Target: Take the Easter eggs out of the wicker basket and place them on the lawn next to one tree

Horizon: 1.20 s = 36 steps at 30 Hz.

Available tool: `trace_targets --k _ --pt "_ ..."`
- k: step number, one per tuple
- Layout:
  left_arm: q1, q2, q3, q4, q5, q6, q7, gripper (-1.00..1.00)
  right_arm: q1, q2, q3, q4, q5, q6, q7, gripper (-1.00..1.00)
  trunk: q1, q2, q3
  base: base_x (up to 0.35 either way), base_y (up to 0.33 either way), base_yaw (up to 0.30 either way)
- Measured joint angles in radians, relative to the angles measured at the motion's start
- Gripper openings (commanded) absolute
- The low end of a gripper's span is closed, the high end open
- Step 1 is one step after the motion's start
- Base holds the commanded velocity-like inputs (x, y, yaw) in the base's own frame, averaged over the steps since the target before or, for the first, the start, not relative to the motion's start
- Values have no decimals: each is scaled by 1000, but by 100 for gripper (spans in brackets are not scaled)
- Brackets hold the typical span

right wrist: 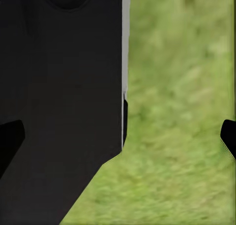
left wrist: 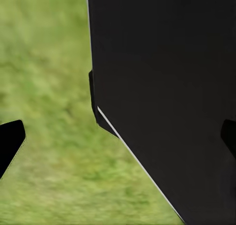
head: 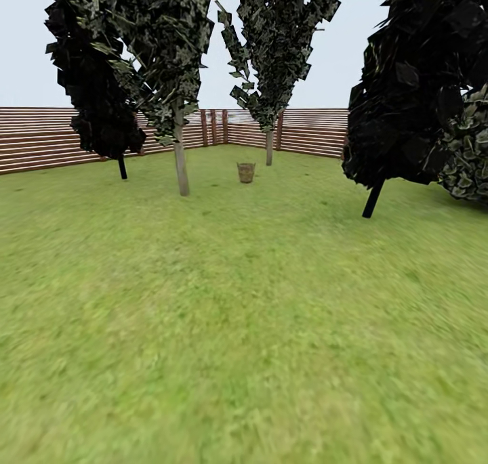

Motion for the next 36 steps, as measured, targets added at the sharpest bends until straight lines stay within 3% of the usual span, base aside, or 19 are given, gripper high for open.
trace_targets --k 30,36 --pt "0 -2 1 -2 5 -2 0 100 -1 0 1 0 0 0 0 100 0 0 0 331 0 0" --pt "0 2 4 -46 9 0 0 100 -1 4 -4 -2 -4 1 0 100 0 0 0 332 0 0"
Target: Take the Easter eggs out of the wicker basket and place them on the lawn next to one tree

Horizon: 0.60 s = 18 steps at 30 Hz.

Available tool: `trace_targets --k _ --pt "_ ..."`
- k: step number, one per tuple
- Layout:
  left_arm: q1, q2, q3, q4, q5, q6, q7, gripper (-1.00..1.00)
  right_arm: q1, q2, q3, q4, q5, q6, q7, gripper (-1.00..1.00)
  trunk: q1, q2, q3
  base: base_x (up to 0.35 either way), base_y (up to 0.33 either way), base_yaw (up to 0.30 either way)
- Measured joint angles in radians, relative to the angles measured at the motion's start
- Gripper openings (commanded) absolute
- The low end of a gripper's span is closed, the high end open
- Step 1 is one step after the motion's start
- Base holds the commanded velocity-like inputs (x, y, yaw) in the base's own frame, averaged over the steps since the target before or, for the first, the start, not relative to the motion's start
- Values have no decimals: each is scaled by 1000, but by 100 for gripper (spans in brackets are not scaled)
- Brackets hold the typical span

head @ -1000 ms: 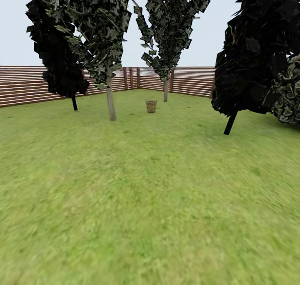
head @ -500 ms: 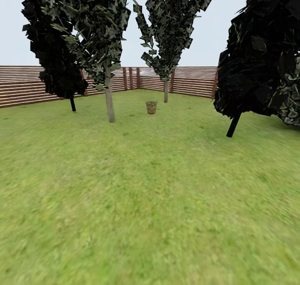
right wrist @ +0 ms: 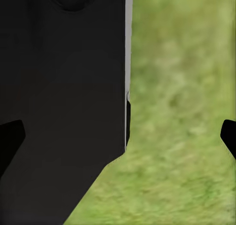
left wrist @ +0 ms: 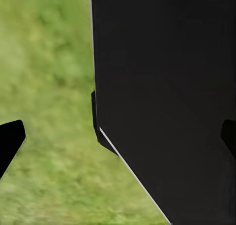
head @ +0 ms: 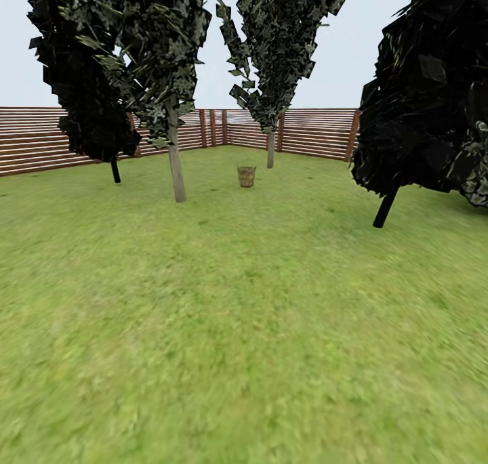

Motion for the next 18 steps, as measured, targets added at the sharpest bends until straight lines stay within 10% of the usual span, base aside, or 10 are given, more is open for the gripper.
trace_targets --k 18 --pt "0 -4 0 -103 9 7 4 100 1 21 5 -10 10 -3 9 100 0 0 0 333 0 0"
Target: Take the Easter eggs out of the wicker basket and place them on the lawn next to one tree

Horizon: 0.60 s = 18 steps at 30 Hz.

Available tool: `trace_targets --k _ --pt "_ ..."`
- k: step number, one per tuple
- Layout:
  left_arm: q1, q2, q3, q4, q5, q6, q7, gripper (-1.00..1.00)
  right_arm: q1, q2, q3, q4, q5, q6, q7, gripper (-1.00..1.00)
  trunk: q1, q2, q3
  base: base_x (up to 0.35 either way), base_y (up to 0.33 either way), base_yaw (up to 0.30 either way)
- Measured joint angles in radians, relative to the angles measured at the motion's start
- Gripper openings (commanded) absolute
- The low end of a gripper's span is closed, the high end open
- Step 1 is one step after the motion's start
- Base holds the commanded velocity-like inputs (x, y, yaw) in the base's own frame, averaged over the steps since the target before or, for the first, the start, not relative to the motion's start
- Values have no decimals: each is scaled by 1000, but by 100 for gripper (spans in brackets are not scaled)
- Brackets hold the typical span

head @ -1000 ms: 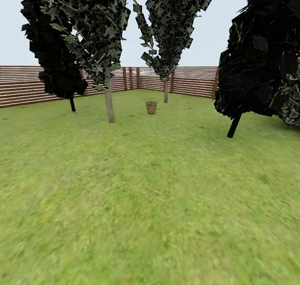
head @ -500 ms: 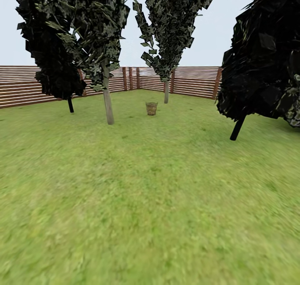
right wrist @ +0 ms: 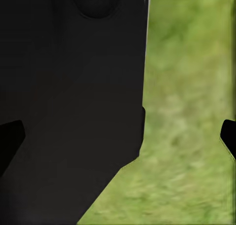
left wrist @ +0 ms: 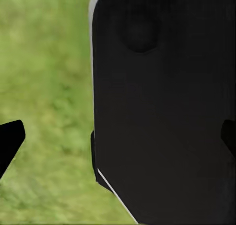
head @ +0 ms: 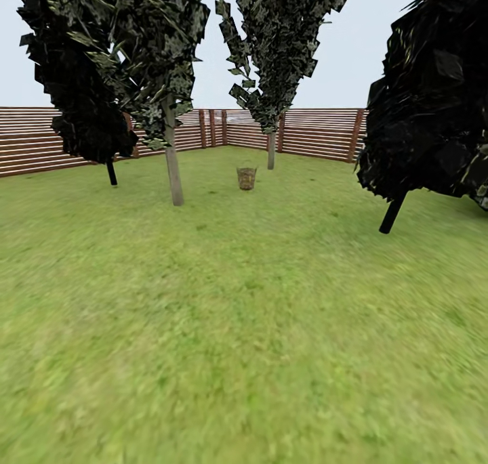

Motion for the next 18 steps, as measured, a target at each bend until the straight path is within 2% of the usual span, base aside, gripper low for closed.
trace_targets --k 2,3,5,6,7,9,11,13,15,16,17,18 --pt "0 -1 0 -57 20 3 5 100 0 0 1 0 1 -2 0 100 0 0 0 334 0 0" --pt "-1 1 0 -136 56 18 6 100 0 0 -3 0 -4 -2 -2 100 0 0 0 334 0 0" --pt "-2 4 0 -248 103 81 7 100 0 0 -7 0 -9 -1 -2 100 0 0 0 334 0 0" --pt "-3 5 0 -312 125 143 7 100 0 -2 -7 0 -10 0 -1 100 0 0 0 334 0 0" --pt "-6 8 0 -412 150 263 8 100 0 -3 -7 -5 -8 0 0 100 0 0 0 334 0 0" --pt "-10 11 0 -561 169 444 8 100 -2 -3 -5 -53 -2 3 -1 100 0 0 0 334 0 0" --pt "-31 9 0 -682 178 577 7 100 -2 -4 -3 -153 1 19 -2 100 0 0 0 334 0 0" --pt "-74 7 1 -760 182 642 7 100 -3 -7 -3 -299 3 111 -6 100 0 0 0 334 0 0" --pt "-118 0 2 -794 184 669 9 100 -4 -11 -3 -508 4 290 -8 100 0 0 1 334 -19 0" --pt "-131 -3 2 -800 183 673 10 100 -3 -12 -3 -581 4 349 -9 100 0 0 0 334 -41 0" --pt "-157 -11 3 -808 184 677 14 100 -3 -13 -3 -709 3 479 -9 100 0 0 1 334 -47 0" --pt "-172 -15 4 -811 183 679 18 100 -3 -13 -3 -814 2 552 -9 100 0 0 1 334 -55 0"
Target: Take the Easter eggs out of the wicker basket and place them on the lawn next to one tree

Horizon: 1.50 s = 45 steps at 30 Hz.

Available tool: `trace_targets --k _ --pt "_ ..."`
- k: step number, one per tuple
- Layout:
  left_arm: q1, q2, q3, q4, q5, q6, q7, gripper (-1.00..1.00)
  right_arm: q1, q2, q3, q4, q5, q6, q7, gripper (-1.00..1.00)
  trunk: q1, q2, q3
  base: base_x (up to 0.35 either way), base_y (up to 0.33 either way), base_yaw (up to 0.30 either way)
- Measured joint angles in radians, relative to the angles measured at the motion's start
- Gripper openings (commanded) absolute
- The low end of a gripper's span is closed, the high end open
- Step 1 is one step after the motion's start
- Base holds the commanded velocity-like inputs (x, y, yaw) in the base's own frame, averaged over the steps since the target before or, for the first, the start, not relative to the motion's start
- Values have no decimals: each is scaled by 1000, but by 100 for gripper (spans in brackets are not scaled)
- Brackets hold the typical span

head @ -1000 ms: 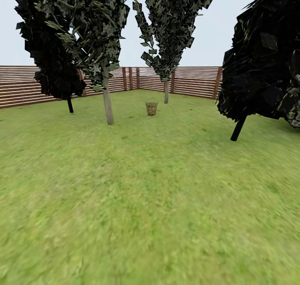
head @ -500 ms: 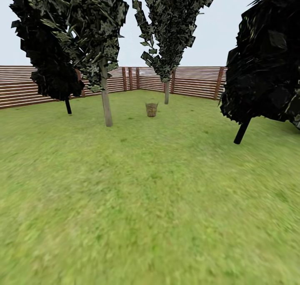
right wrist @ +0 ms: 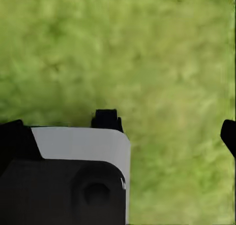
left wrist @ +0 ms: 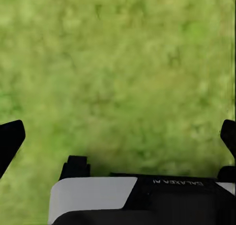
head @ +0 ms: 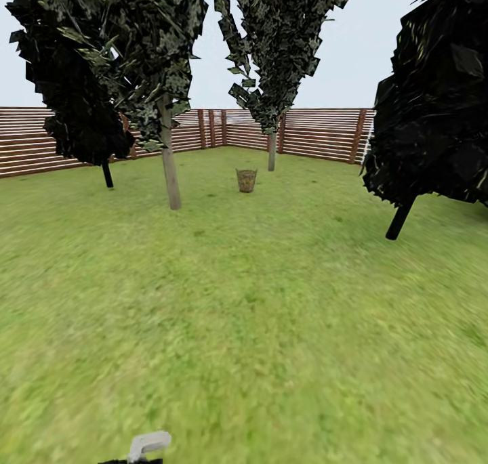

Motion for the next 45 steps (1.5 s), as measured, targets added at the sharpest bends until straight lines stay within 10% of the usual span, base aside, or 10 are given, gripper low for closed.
trace_targets --k 2,7,11,15,33,35,37,39,43,45 --pt "-63 -21 9 -6 4 2 25 100 -13 7 1 -325 -5 265 0 100 0 0 0 334 -61 0" --pt "-129 -74 17 -123 28 -1 127 100 -205 68 8 -678 -2 418 -34 100 0 0 0 334 -20 0" --pt "-140 -138 16 -216 203 -2 176 100 -356 122 18 -377 -97 281 -183 100 0 0 0 334 -2 0" --pt "-140 -152 5 -183 247 -3 203 100 -427 134 70 -168 -128 107 -209 100 0 0 0 334 0 0" --pt "-171 -159 -11 -84 123 -171 233 100 -457 118 102 -184 -119 163 -214 100 0 0 0 334 -3 0" --pt "-171 -172 -11 -116 166 -147 206 100 -457 120 104 -184 -119 162 -214 100 0 0 0 334 -67 0" --pt "-175 -187 -23 -134 365 -107 185 100 -457 121 105 -185 -119 164 -214 100 0 0 0 334 -90 0" --pt "-177 -181 -57 -123 432 -100 190 100 -457 122 105 -185 -119 166 -214 100 0 0 0 334 -96 0" --pt "-179 -148 -85 -48 319 -125 229 100 -457 124 108 -186 -115 169 -215 100 0 0 0 334 -99 0" --pt "-179 -149 -90 -4 183 -151 238 100 -457 124 110 -187 -115 175 -216 100 0 0 0 334 -100 0"
